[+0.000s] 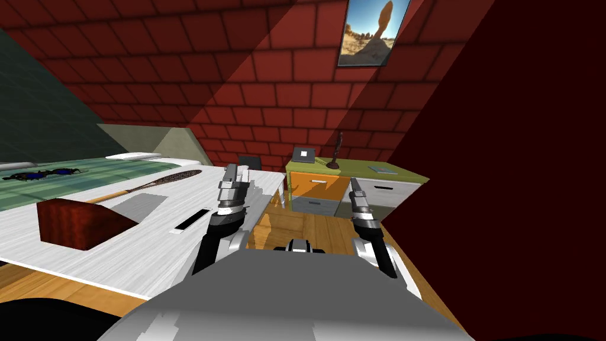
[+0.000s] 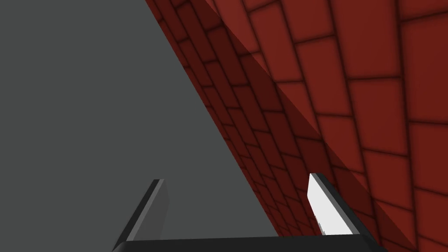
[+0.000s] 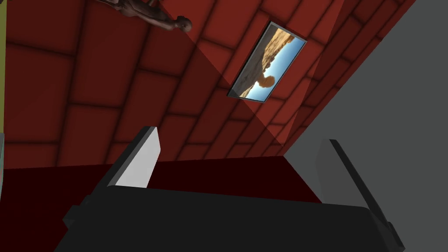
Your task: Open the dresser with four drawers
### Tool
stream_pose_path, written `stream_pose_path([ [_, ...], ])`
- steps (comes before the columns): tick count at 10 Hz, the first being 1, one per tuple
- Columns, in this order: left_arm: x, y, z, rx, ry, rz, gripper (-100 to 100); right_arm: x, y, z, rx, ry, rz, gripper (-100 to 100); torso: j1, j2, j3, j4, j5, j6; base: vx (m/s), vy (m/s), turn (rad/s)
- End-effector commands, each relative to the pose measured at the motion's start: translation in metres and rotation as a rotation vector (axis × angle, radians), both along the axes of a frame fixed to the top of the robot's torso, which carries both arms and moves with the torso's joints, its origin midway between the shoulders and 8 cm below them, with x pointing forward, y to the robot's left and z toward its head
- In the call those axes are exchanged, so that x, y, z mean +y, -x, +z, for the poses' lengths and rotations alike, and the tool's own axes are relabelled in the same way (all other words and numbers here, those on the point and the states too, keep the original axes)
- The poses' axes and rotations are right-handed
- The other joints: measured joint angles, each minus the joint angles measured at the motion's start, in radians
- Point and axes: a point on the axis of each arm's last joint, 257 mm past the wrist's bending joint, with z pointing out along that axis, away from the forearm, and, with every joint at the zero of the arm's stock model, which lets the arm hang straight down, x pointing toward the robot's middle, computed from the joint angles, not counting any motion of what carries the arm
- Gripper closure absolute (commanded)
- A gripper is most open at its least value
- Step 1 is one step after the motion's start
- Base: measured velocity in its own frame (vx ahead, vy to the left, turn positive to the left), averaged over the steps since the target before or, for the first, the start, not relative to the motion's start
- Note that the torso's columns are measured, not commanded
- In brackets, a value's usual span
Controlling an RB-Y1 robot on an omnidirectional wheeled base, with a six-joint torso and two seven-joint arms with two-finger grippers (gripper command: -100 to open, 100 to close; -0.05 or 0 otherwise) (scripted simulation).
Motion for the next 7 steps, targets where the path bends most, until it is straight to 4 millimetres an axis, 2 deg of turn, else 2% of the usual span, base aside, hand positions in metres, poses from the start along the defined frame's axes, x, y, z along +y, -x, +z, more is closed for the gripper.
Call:
stream_pose_path([
  [1,0.000,0.000,0.000,0.000,0.000,0.000,0,-0.007,-0.013,-0.022,0.084,0.063,-0.045,-100,0.001,0.000,0.000,0.000,0.000,0.001,-0.005,-0.039,0.257],
  [2,0.000,0.000,0.000,0.000,0.000,0.000,0,-0.010,-0.018,-0.033,0.120,0.108,-0.071,-100,0.001,-0.001,0.000,0.000,0.000,0.000,-0.014,-0.056,0.381],
  [5,0.000,0.000,0.000,0.000,0.000,0.000,0,-0.019,-0.027,-0.054,0.195,0.149,-0.113,-100,0.000,0.000,0.000,0.000,0.000,0.000,-0.011,-0.039,0.190],
  [6,0.000,0.000,0.000,0.000,0.000,0.000,0,-0.026,-0.033,-0.068,0.242,0.198,-0.148,-100,0.001,0.000,0.000,0.000,0.000,0.001,-0.022,-0.037,0.330],
  [7,0.000,0.000,0.000,0.000,0.000,0.000,0,-0.028,-0.034,-0.071,0.256,0.195,-0.153,-100,0.000,0.001,0.000,0.000,0.000,0.000,-0.017,-0.035,0.190],
])
